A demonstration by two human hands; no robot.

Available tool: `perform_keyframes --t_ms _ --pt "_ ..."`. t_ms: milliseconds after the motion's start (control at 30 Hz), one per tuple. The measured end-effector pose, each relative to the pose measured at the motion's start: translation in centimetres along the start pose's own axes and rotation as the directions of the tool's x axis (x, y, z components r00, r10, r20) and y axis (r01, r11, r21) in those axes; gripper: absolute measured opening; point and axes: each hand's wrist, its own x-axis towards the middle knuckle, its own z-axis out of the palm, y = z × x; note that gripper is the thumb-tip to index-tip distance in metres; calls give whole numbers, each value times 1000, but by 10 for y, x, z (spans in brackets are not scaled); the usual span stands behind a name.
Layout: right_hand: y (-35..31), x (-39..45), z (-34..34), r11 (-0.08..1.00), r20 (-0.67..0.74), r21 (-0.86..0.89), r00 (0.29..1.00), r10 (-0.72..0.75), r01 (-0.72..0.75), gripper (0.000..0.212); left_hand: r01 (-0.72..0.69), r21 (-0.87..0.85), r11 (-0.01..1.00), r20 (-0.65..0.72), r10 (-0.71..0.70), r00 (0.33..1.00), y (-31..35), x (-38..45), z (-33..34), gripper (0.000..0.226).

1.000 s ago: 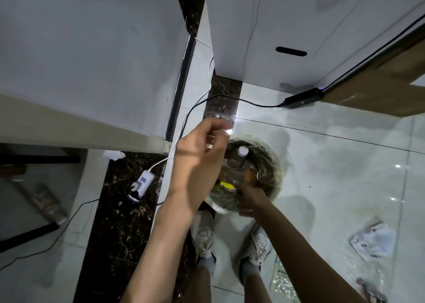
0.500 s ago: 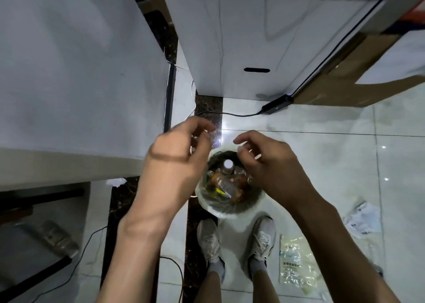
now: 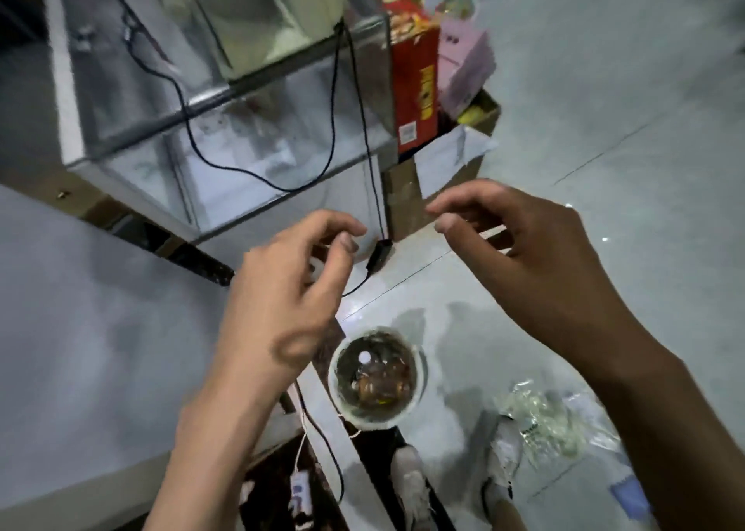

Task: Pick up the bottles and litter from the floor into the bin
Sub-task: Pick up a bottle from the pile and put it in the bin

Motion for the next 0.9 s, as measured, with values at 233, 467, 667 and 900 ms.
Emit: perform_keyframes --t_ms 233,467,667,900 --pt "-26 -119 -145 956 -195 -176 960 200 -235 14 -219 -62 974 148 226 963 153 -46 14 15" --pt "-18 -296 -262 859 -389 -172 834 391 -483 24 -460 -123 879 300 475 827 307 -140 78 18" --pt "-4 -421 -323 755 -530 -105 679 509 -648 25 -528 -205 824 380 564 733 402 -216 114 18" --pt "19 -521 -370 641 -625 25 488 609 -768 25 -567 -278 776 429 628 649 461 -266 143 18"
